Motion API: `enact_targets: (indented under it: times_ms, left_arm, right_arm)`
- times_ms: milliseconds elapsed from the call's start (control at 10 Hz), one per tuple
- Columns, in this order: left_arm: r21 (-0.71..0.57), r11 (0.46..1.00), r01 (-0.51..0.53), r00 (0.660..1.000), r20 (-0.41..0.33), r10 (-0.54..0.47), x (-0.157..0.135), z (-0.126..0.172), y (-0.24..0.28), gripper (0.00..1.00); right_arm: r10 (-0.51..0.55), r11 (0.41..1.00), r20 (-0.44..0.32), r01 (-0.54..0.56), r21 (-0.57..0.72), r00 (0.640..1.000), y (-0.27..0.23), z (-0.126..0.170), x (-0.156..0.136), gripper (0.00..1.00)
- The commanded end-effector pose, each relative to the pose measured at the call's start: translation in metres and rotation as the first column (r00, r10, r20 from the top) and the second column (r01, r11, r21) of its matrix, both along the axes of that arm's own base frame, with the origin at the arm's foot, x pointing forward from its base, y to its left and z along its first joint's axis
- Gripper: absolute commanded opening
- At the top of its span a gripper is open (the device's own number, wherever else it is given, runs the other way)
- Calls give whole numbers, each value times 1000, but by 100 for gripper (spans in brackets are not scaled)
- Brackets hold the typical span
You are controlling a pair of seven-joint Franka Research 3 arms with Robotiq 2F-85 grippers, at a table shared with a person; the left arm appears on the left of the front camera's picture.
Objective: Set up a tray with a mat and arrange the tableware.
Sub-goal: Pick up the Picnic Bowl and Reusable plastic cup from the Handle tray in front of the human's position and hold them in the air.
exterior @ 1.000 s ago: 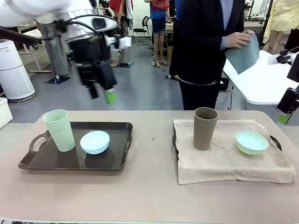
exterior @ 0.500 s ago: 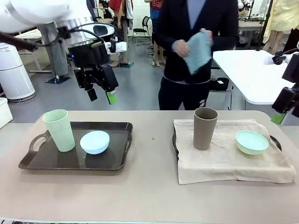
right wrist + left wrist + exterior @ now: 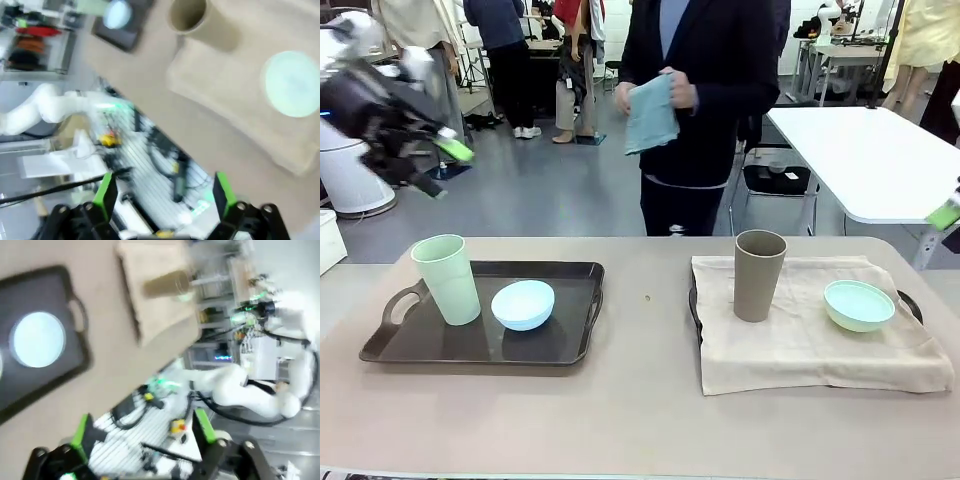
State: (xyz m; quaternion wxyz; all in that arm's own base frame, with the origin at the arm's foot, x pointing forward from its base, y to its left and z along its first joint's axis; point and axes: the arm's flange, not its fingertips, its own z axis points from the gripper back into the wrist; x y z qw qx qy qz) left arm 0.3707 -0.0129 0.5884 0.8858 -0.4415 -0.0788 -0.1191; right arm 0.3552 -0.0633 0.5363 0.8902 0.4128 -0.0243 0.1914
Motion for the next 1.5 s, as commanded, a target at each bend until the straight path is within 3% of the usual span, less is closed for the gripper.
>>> enact_targets:
  times_ms: [0, 100, 200, 300, 400, 500, 700, 800, 900, 1400]
  left_arm:
    - [-307, 952, 10, 997, 80, 15, -50, -22, 48, 100]
    - [-485, 874, 30, 983, 174, 63, -69, -33, 79, 100]
    - [-429, 903, 15, 951, 285, 120, -76, -43, 89, 100]
    - [-326, 945, -21, 993, 102, 58, -55, -12, 63, 100]
    - [-415, 909, -24, 977, 185, 110, -75, -26, 88, 100]
    - [-413, 908, -72, 984, 119, 132, -56, -36, 96, 100]
    - [-416, 879, -235, 971, -57, 232, -47, -75, 154, 100]
    - [-389, 881, -268, 963, -138, 232, -42, -95, 170, 100]
    - [-413, 896, -164, 980, 35, 195, -56, -66, 123, 100]
    - [-413, 896, -164, 980, 35, 195, -56, -66, 123, 100]
  right_arm:
    - [-69, 919, -182, 133, 371, 981, -11, -10, 14, 98]
    - [-83, 862, -198, 170, 477, 977, -16, -19, 11, 98]
    - [-250, 917, -212, 302, 262, 945, -7, -26, 9, 98]
    - [-37, 949, -123, 73, 307, 992, -17, -12, 5, 98]
    - [-105, 926, -174, 160, 342, 979, -23, -22, 10, 98]
    - [-85, 892, -235, 179, 415, 968, -44, -24, 13, 98]
    - [-179, 825, -332, 325, 463, 926, -108, -57, 1, 98]
    - [-180, 809, -374, 353, 470, 910, -118, -75, -7, 98]
    - [-152, 879, -280, 259, 401, 948, -76, -45, -3, 98]
    - [-152, 879, -280, 259, 401, 948, -76, -45, -3, 98]
